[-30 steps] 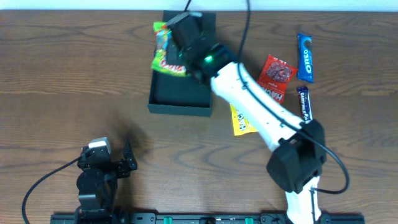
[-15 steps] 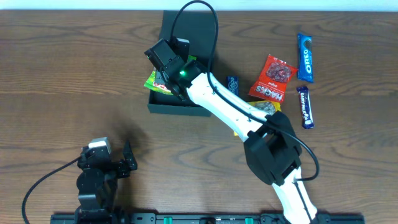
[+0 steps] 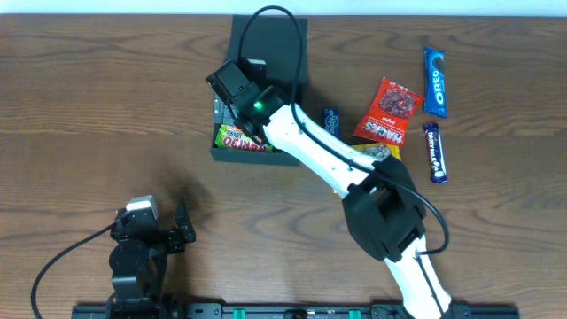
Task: Pack container
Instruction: 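Carry the Haribo bag left and lower it into the black box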
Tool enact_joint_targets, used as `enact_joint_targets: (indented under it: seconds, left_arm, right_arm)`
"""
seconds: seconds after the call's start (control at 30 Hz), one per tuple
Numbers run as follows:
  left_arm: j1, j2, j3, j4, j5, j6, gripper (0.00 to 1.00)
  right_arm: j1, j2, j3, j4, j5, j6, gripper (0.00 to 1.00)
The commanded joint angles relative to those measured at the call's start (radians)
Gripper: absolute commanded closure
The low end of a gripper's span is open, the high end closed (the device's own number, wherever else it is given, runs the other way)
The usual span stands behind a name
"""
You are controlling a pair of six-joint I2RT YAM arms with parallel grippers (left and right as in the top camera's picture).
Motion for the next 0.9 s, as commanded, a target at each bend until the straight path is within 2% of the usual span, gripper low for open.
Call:
enact_joint_targets:
  seconds: [0.0, 0.23, 0.3, 0.37, 0.47, 0.57, 0.87]
  left_arm:
    - [0.003, -0.006, -0.017, 0.0, -0.014, 0.007, 0.05]
    - [0.003, -0.006, -0.017, 0.0, -0.014, 0.007, 0.05]
    - [0.003, -0.006, -0.017, 0.0, -0.014, 0.007, 0.05]
    - [0.003, -0.006, -0.017, 0.0, -0.014, 0.007, 0.05]
    - [0.003, -0.006, -0.017, 0.0, -0.014, 0.007, 0.05]
    - [0.003, -0.006, -0.017, 0.0, -0.014, 0.007, 0.05]
    - [0.003, -0.006, -0.017, 0.0, -0.014, 0.007, 0.05]
  right_arm:
    - [-0.008, -0.134, 0.007, 0.003, 0.024, -0.108, 0.01]
    - [-0.061, -0.229, 0.007, -0.051, 0.025, -0.269, 0.01]
    - [-0.093, -0.224, 0.006, -0.135, 0.028, -0.237, 0.01]
    - [-0.129, -0.208, 0.006, -0.241, 0.053, -0.119, 0.01]
    - [-0.199, -0.183, -0.007, -0.338, 0.055, -0.036, 0.01]
    - [-0.237, -0.151, -0.054, -0.337, -0.015, -0.045, 0.04]
    - [-0.214, -0.108, -0.153, -0.317, -0.019, -0.059, 0.01]
